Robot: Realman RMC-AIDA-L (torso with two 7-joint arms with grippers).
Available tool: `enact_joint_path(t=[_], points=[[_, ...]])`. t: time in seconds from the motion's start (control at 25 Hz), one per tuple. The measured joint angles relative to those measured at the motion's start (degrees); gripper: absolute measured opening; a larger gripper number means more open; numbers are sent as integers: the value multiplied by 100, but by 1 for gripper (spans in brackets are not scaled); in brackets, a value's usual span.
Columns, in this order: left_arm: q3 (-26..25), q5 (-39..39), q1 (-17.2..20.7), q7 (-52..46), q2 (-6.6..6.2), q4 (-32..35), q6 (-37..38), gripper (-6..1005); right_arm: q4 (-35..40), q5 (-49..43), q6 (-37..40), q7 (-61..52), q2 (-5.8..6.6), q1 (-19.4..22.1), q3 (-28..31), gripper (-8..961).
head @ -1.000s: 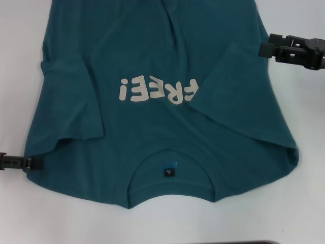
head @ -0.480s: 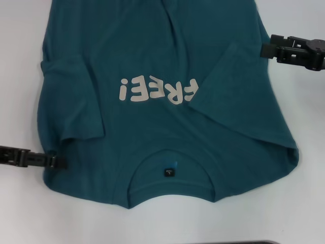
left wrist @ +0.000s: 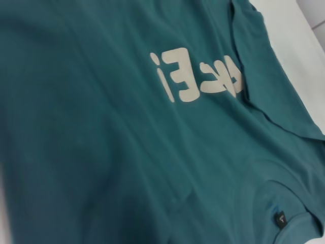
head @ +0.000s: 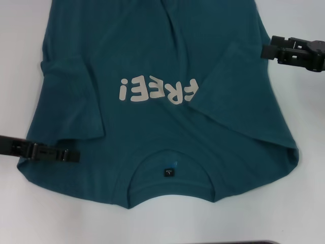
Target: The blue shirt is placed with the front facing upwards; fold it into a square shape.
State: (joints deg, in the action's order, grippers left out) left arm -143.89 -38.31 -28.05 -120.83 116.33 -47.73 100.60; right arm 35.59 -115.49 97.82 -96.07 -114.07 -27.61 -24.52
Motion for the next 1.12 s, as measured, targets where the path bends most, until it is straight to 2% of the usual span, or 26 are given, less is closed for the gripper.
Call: enact_joint_path(t=[0.32, 0.6, 1.12], points=[[-94, 4, 335, -146, -116, -392, -5, 875, 0, 0, 0, 0, 0, -33, 0, 944], [-333, 24, 564, -195, -249, -410, -95, 875, 0, 0, -22, 0, 0, -51, 0, 944], [-284, 289, 553, -266, -216, -332, -342, 874, 0, 0, -44, 0, 0, -51, 0, 945]])
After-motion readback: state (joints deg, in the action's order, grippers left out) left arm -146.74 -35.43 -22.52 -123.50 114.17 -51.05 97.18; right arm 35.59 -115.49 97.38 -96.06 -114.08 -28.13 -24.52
